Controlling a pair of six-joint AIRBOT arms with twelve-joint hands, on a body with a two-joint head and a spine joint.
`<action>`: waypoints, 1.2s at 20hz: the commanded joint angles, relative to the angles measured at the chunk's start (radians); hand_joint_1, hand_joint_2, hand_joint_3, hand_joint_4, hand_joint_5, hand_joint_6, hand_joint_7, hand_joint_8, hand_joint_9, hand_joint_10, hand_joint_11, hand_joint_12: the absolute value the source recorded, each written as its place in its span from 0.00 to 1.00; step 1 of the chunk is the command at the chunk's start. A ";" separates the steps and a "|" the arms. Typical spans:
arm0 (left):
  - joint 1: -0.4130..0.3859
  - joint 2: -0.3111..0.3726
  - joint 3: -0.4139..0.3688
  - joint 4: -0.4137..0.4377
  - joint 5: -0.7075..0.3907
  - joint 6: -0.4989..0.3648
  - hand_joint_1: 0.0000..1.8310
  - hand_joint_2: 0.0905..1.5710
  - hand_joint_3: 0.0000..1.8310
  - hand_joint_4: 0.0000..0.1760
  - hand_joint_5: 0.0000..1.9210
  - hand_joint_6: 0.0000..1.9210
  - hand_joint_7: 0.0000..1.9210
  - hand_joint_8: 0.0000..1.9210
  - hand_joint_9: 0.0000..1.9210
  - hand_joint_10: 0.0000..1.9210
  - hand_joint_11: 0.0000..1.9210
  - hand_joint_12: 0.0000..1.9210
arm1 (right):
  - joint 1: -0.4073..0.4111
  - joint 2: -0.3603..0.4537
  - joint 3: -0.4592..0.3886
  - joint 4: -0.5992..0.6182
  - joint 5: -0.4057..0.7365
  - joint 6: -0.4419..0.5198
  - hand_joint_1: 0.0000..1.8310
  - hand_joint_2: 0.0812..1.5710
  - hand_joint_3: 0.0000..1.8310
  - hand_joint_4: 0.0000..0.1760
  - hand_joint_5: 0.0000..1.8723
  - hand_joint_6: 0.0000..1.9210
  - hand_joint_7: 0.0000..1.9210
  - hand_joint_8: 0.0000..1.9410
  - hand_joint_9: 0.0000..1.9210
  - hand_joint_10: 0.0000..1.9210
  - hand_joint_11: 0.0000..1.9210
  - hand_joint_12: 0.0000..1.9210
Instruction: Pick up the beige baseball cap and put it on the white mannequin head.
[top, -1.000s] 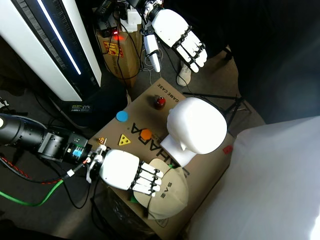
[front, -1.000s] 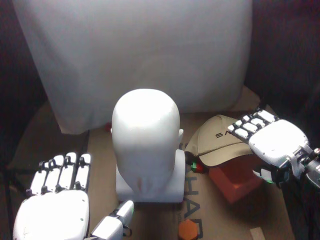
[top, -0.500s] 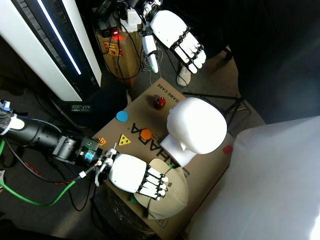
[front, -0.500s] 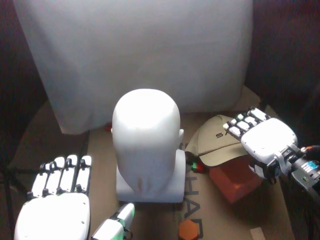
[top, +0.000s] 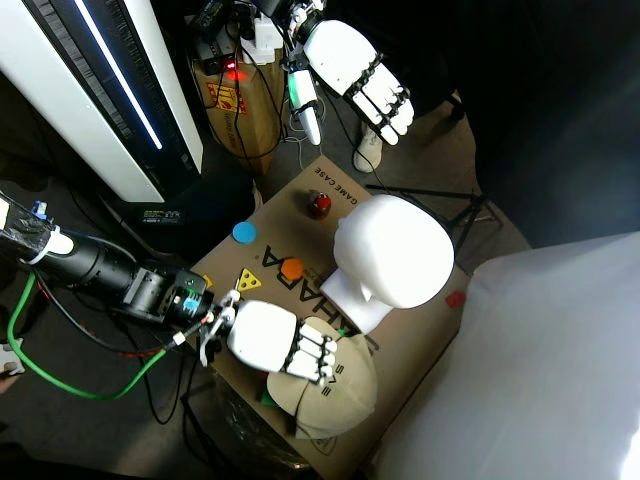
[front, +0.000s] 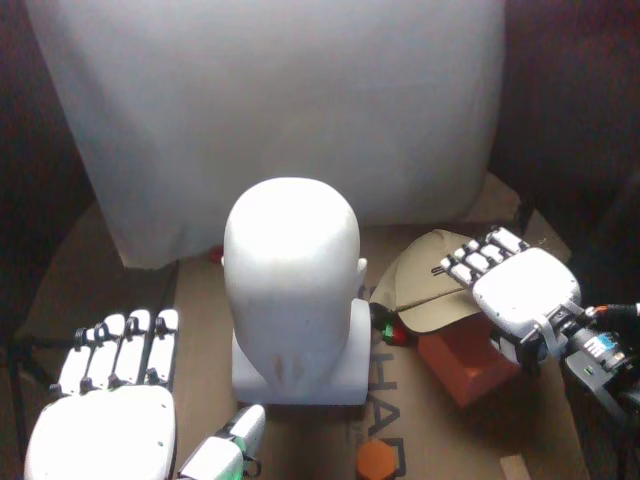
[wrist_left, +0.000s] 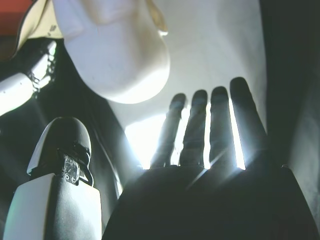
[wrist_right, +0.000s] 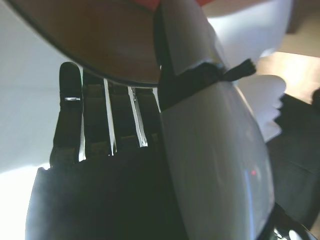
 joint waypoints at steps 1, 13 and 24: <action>-0.002 0.005 0.006 0.067 -0.095 -0.007 0.00 0.70 0.00 0.00 0.01 0.00 0.00 0.00 0.01 0.00 0.00 0.17 | 0.016 -0.016 0.031 -0.010 0.094 0.015 0.64 0.67 0.00 0.00 0.17 0.00 0.18 0.00 0.16 0.00 0.00 0.49; 0.000 -0.005 0.013 0.065 -0.095 -0.008 0.00 0.70 0.00 0.00 0.01 0.00 0.00 0.00 0.00 0.00 0.00 0.16 | 0.040 -0.073 0.123 -0.026 0.061 0.084 0.65 0.67 0.00 0.00 0.19 0.01 0.20 0.01 0.18 0.01 0.00 0.50; -0.008 -0.006 0.081 0.075 -0.025 -0.063 0.00 0.71 0.00 0.00 0.02 0.00 0.00 0.00 0.01 0.00 0.00 0.17 | 0.038 -0.073 0.125 -0.018 0.044 0.101 0.65 0.67 0.00 0.00 0.24 0.01 0.27 0.00 0.25 0.01 0.01 0.59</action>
